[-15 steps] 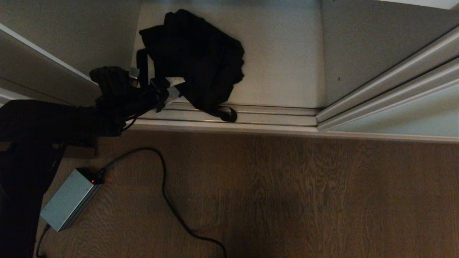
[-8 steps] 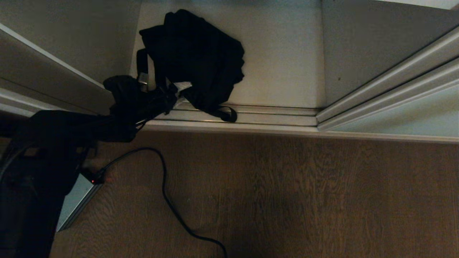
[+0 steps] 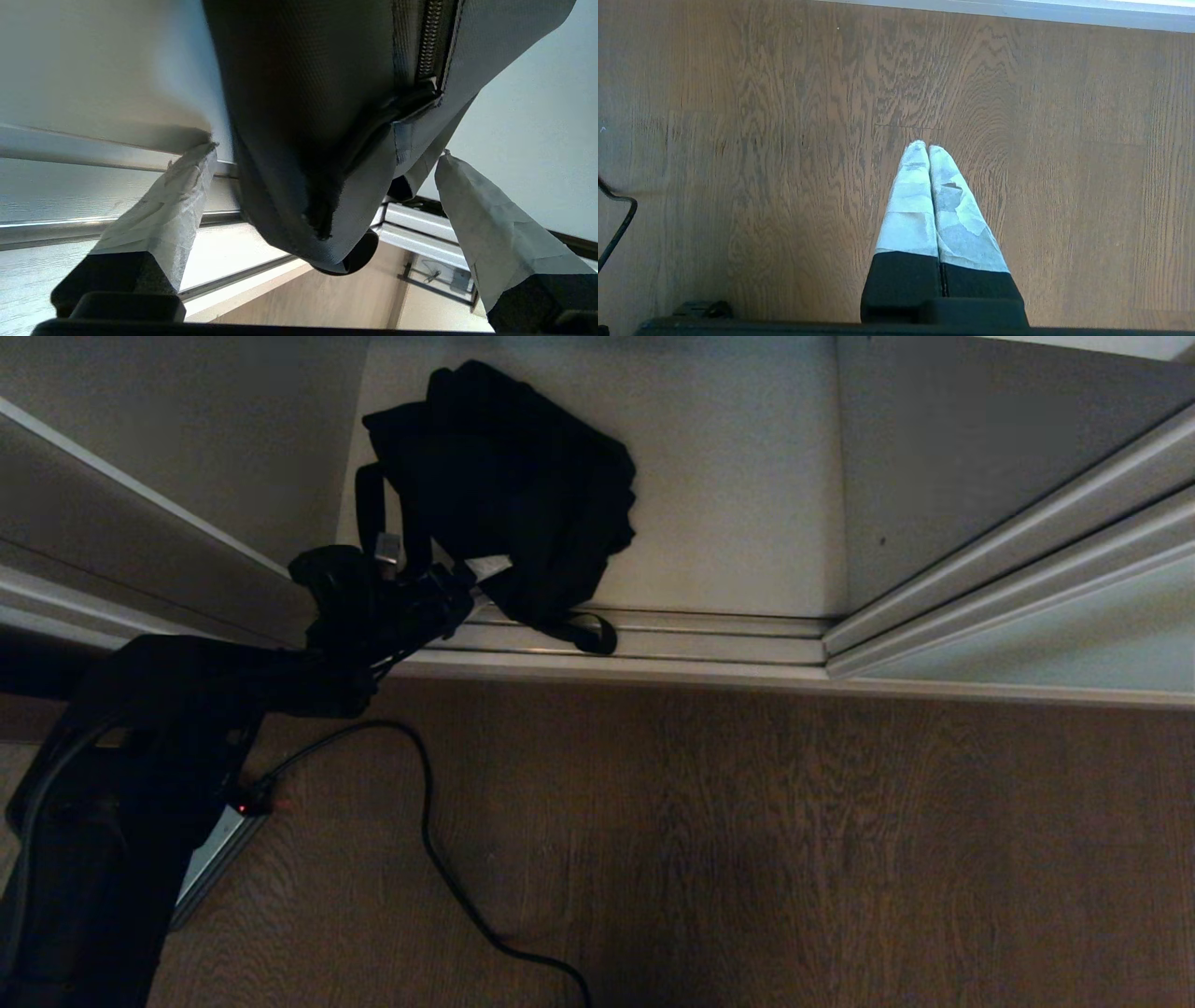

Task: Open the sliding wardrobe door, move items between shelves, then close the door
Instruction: Place the bag on the higher shelf

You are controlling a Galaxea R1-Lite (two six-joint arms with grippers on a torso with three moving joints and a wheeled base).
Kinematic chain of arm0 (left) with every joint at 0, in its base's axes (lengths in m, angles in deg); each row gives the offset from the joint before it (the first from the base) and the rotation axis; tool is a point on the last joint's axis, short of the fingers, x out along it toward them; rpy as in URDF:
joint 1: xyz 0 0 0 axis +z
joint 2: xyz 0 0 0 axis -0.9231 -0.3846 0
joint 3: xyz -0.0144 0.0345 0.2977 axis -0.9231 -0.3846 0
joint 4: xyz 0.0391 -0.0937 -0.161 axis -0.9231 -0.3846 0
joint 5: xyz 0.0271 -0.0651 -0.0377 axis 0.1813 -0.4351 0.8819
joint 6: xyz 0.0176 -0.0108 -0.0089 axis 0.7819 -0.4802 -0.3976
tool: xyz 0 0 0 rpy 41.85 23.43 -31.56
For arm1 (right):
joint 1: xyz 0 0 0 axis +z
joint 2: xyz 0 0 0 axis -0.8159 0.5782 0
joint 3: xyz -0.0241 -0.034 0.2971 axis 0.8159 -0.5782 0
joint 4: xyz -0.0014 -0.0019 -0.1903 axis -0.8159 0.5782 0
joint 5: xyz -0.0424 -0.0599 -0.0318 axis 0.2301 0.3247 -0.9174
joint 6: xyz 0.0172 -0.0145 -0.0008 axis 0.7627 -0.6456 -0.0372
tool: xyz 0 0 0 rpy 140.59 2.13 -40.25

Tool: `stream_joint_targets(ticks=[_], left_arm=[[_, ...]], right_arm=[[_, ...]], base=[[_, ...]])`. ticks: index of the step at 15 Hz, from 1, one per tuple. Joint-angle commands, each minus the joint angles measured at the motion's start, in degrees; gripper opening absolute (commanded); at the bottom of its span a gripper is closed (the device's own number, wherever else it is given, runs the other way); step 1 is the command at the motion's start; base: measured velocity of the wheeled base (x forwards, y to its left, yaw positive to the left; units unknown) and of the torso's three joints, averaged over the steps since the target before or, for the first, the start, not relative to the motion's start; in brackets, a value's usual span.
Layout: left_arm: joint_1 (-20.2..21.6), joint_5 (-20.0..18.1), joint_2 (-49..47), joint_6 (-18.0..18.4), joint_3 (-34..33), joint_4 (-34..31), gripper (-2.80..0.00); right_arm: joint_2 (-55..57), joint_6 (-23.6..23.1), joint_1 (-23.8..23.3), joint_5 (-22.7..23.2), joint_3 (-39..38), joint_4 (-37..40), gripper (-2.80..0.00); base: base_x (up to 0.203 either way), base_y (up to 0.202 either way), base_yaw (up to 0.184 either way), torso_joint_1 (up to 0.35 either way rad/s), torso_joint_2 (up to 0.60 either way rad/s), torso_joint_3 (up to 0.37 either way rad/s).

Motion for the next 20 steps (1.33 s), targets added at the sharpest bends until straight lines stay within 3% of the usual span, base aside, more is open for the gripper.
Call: stream_joint_targets(ticks=[1,7,20], left_arm=[[-0.1,-0.2,-0.1,-0.3,0.1,1.3,0.00],[-0.4,2.1,-0.8,-0.6,0.1,3.6,0.00],[-0.5,2.1,2.2,-0.2,-0.6,3.7,0.00]], right_arm=[[-0.1,0.0,0.0,0.0,-0.1,0.0,-2.80],[-0.1,0.0,0.0,0.0,-0.1,0.0,-2.80],[-0.1,0.0,0.0,0.0,0.0,0.0,-2.80]], base=[[0.000,0.000,0.000,0.000,0.00,0.000],[0.000,0.000,0.000,0.000,0.00,0.000],[0.000,0.000,0.000,0.000,0.00,0.000]])
